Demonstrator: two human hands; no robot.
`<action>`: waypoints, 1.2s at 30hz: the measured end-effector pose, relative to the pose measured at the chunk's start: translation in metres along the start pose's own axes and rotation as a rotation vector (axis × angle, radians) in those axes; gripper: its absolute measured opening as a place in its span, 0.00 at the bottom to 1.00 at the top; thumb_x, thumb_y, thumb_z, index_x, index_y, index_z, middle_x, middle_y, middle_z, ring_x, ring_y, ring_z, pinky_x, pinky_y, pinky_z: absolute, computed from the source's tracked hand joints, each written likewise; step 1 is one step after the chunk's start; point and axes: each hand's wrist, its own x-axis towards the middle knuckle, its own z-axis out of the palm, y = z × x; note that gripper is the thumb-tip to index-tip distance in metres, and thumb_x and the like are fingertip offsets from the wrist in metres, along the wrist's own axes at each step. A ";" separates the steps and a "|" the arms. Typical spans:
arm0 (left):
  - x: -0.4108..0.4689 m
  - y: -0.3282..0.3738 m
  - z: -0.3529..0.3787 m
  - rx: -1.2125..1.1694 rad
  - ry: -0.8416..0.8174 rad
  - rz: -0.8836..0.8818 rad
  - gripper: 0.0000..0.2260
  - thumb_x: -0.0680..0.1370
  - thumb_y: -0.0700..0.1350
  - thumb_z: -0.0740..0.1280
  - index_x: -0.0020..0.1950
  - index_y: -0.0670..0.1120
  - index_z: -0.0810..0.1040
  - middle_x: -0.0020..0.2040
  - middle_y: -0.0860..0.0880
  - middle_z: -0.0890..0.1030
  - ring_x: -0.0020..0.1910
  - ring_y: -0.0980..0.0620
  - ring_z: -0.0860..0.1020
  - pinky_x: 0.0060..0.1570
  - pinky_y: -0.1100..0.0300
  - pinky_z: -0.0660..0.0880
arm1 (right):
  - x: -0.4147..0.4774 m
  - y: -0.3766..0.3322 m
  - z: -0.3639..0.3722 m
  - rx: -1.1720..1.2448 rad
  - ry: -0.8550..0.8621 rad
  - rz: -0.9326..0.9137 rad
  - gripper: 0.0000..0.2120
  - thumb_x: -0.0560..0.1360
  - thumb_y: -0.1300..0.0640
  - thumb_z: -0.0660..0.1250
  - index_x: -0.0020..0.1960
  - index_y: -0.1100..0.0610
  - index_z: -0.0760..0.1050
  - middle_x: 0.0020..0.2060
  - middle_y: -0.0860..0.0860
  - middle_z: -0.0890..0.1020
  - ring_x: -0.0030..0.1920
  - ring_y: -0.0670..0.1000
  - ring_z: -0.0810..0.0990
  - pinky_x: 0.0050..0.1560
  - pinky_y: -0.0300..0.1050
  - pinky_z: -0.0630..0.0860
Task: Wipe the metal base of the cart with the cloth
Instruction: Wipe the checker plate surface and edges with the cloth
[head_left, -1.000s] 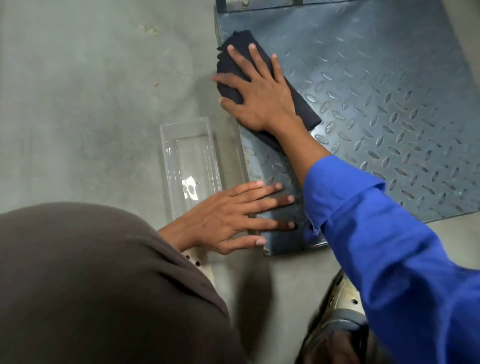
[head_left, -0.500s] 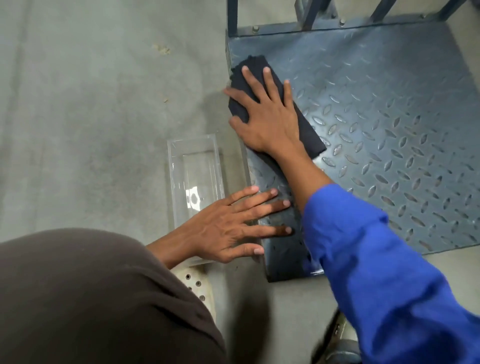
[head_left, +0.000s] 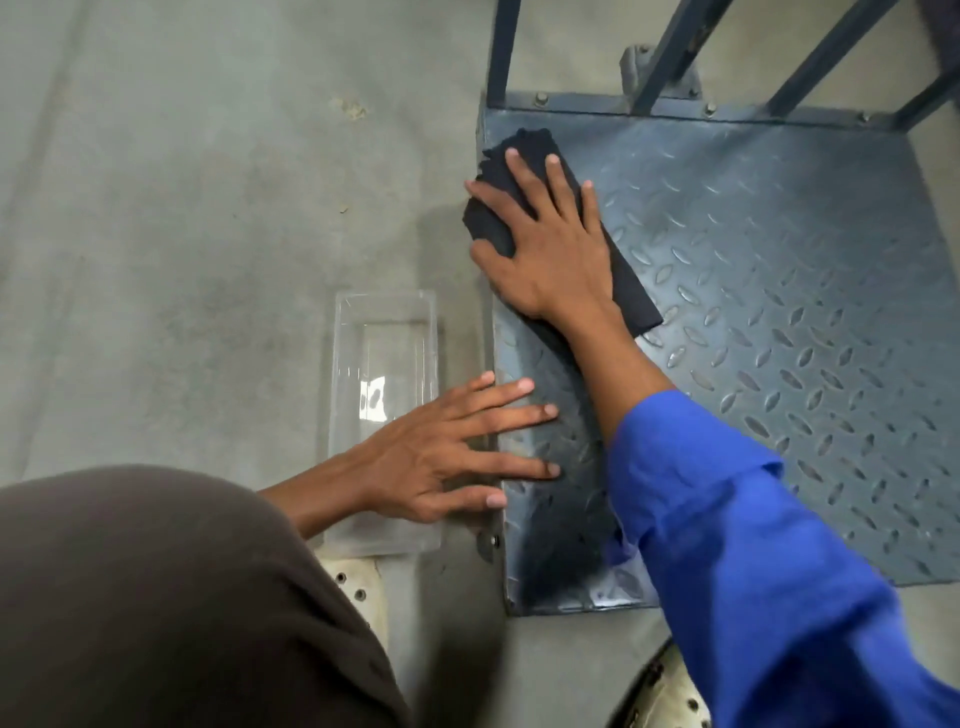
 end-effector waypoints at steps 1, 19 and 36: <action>0.002 -0.002 -0.002 -0.026 0.020 -0.010 0.20 0.86 0.53 0.63 0.78 0.53 0.75 0.84 0.43 0.64 0.86 0.40 0.56 0.83 0.38 0.54 | 0.017 0.000 -0.002 -0.003 -0.017 0.002 0.31 0.79 0.34 0.54 0.82 0.33 0.57 0.86 0.43 0.50 0.86 0.56 0.44 0.83 0.64 0.41; 0.014 0.003 -0.004 -0.037 0.141 -0.058 0.21 0.84 0.49 0.65 0.76 0.49 0.78 0.82 0.41 0.68 0.85 0.37 0.58 0.81 0.32 0.57 | 0.055 0.003 -0.003 0.001 -0.031 -0.032 0.30 0.77 0.36 0.58 0.79 0.33 0.63 0.86 0.42 0.51 0.86 0.55 0.45 0.83 0.64 0.41; 0.014 -0.008 0.013 0.029 0.121 -0.092 0.24 0.85 0.54 0.59 0.80 0.50 0.73 0.84 0.42 0.64 0.85 0.38 0.56 0.82 0.35 0.54 | 0.064 0.007 -0.004 -0.028 -0.045 -0.080 0.28 0.79 0.37 0.56 0.79 0.34 0.65 0.86 0.44 0.52 0.86 0.57 0.46 0.83 0.67 0.41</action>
